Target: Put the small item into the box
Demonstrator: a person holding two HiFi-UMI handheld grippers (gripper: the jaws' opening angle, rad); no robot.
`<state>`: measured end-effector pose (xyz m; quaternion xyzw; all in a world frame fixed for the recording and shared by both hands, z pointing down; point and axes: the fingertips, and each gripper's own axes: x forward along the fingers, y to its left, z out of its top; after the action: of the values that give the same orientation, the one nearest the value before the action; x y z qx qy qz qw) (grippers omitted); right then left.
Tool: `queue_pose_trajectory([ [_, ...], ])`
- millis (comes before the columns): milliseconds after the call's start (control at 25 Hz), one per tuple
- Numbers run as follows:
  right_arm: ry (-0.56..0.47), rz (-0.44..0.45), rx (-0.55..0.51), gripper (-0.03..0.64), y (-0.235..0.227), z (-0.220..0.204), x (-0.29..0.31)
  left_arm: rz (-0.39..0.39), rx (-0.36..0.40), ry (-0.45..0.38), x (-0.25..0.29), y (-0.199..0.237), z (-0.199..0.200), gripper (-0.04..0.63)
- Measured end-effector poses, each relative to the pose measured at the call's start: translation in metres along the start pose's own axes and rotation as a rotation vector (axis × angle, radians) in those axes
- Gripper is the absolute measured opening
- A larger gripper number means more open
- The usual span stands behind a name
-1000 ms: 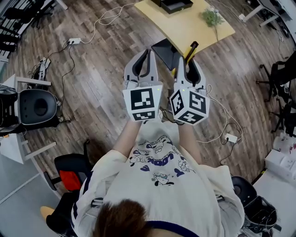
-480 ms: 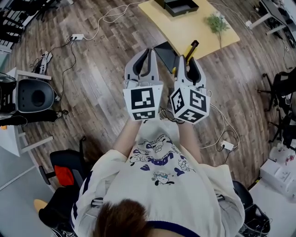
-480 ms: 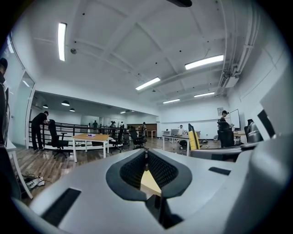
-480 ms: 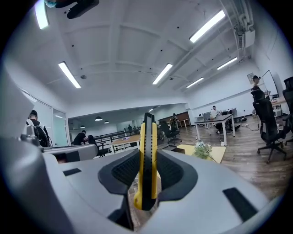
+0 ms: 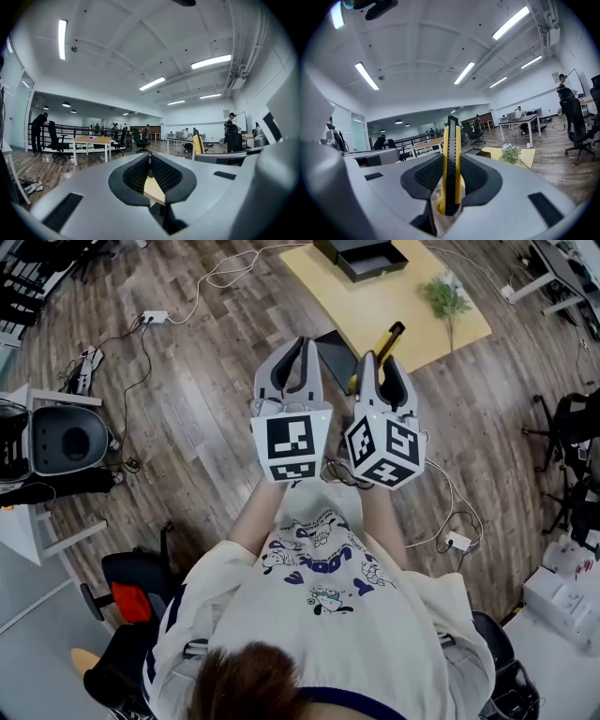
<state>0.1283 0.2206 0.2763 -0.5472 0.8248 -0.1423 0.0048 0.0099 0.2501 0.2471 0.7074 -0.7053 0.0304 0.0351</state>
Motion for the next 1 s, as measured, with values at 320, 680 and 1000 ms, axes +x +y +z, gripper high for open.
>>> queue_pose_trajectory([
  [320,0.002,-0.025,0.006,0.124,0.002,0.006,0.073,-0.021,-0.004,-0.008,0.068,0.031,0.008,0.028],
  [680,-0.006,-0.081,0.022,0.124,0.009,0.024,0.166,-0.080,-0.008,-0.009,0.159,0.075,0.024,0.028],
  [1000,0.006,-0.143,0.033,0.124,0.012,0.026,0.232,-0.129,-0.016,0.009,0.224,0.110,0.023,0.028],
])
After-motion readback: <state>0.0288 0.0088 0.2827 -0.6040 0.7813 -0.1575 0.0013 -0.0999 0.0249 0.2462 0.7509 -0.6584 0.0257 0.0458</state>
